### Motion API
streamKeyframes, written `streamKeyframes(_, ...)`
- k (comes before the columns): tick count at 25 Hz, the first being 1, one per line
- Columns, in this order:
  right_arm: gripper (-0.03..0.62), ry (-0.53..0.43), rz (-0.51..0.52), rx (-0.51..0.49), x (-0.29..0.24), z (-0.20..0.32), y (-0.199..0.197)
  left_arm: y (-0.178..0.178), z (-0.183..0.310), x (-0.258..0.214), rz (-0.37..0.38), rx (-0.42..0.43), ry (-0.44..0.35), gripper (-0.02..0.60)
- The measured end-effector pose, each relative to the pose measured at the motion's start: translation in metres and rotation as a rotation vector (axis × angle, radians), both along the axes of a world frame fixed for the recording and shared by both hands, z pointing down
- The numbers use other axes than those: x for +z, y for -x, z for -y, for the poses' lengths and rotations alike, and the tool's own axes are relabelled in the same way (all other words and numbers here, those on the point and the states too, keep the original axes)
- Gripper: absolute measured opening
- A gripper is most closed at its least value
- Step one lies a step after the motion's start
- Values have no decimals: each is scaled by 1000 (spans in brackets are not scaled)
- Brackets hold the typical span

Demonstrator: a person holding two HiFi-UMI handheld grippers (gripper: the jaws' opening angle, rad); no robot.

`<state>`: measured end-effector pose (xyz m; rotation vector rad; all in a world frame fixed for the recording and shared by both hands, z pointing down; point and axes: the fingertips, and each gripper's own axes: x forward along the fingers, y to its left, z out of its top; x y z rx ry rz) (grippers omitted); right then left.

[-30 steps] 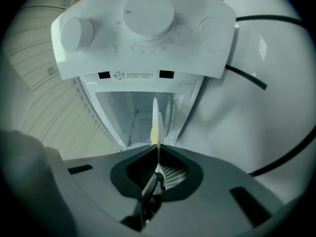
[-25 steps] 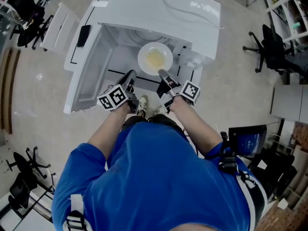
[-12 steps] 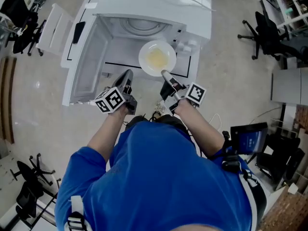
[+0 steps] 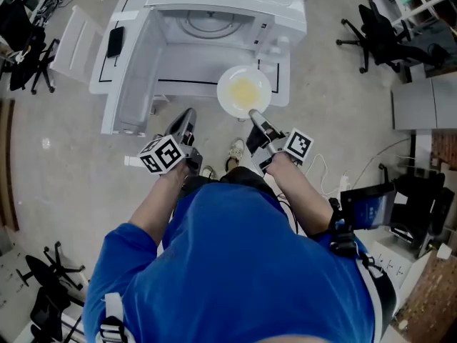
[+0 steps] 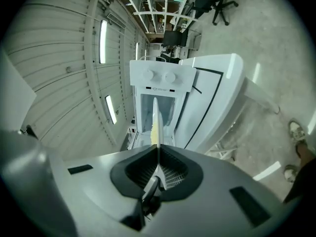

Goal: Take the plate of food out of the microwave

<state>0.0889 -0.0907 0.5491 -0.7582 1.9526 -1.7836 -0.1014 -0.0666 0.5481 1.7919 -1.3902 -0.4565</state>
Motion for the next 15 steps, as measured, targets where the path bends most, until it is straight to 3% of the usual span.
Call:
streamKeyframes(6, 18, 0, 8, 38, -5, -34, -3, -6, -28, -2, -11, 49, -2, 9)
streamKeyframes(15, 18, -22, 40, 22, -17, -41, -9, -10, -36, -17, -18, 18, -27, 9)
